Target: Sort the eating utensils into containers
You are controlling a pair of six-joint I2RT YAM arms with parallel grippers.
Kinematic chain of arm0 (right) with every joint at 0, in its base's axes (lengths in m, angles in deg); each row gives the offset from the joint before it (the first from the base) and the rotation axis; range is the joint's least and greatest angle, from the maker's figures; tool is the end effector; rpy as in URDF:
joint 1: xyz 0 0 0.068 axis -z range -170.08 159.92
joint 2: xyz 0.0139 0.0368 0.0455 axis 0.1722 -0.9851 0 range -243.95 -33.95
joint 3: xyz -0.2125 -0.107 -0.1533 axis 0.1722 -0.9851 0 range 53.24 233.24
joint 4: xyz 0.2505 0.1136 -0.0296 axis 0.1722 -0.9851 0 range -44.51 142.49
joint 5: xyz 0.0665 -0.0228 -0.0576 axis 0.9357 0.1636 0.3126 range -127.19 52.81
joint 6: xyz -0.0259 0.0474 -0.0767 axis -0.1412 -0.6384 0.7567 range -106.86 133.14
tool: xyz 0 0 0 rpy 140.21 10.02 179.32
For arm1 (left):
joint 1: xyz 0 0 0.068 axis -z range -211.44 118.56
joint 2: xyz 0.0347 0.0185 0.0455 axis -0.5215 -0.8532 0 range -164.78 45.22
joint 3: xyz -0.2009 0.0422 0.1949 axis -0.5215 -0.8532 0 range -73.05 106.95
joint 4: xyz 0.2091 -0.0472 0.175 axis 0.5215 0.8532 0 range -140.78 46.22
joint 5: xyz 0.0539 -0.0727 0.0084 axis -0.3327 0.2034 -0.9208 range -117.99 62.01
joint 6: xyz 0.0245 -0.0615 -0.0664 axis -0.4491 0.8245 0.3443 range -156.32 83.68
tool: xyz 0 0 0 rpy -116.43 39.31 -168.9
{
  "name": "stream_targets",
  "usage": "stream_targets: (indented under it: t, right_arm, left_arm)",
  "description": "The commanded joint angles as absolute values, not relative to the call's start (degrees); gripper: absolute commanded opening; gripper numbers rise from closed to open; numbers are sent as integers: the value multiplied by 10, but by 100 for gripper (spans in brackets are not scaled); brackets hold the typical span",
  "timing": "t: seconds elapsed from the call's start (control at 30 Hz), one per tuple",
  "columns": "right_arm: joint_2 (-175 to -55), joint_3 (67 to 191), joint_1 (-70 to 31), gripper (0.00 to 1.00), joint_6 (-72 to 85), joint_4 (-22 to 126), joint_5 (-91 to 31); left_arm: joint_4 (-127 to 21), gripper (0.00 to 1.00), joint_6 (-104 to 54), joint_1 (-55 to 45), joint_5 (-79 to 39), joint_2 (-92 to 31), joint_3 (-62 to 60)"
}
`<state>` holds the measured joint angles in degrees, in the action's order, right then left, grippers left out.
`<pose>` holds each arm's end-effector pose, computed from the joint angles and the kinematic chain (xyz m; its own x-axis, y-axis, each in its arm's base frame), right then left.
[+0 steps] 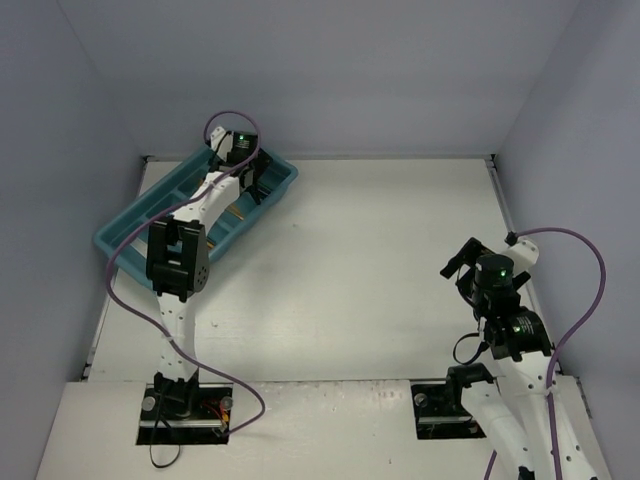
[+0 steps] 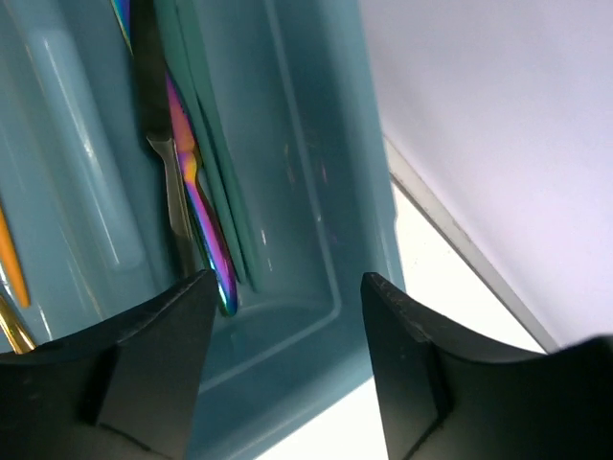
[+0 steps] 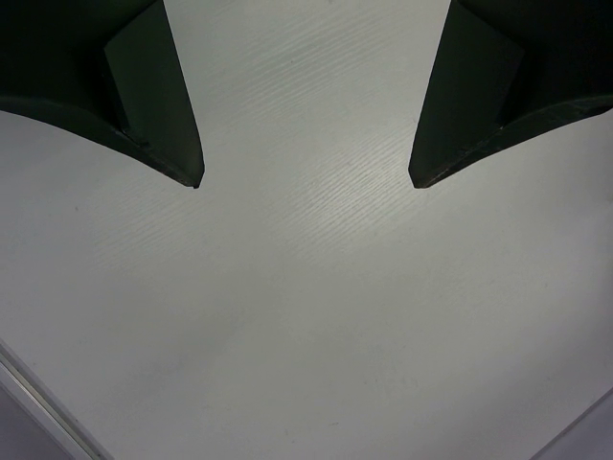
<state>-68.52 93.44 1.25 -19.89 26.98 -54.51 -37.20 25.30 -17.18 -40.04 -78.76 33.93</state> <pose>0.1951 0.0041 0.3021 -0.2094 0.4944 -0.8437 0.2947 0.8546 0.4276 0.5623 -0.1247 0.2424 -0.2929 -0.8134 -0.5026 -0.4022 0.5818 -0.7069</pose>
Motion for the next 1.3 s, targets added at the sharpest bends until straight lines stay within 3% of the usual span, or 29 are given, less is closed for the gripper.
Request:
stream_targets:
  t: [0.0,0.23,0.47,0.6,0.67,1.07,1.27]
  right_arm:
    - [-697,957,13,86,-190,306,-546]
    - [-713,997,13,87,-136,306,-548]
    - [-714,1049,13,89,-85,306,-545]
    - [-703,1076,13,100,-57,306,-542]
    - [-698,1086,13,100,-44,306,-543]
    - [-704,1132,-10,100,25,308,-559]
    - [-692,1123,-29,100,41,319,-587]
  left_arm:
    - [-405,60,213,-174,-423,-699,358]
    - [-408,60,58,-165,-417,-535,288]
    - [-290,61,-131,-165,-397,-298,194]
    - [-215,67,-214,-165,-433,-133,116]
    - [-165,68,-241,-165,-462,-69,85]
    - [16,81,-236,-143,-674,218,-14]
    - [68,82,-238,-143,-690,263,-20]
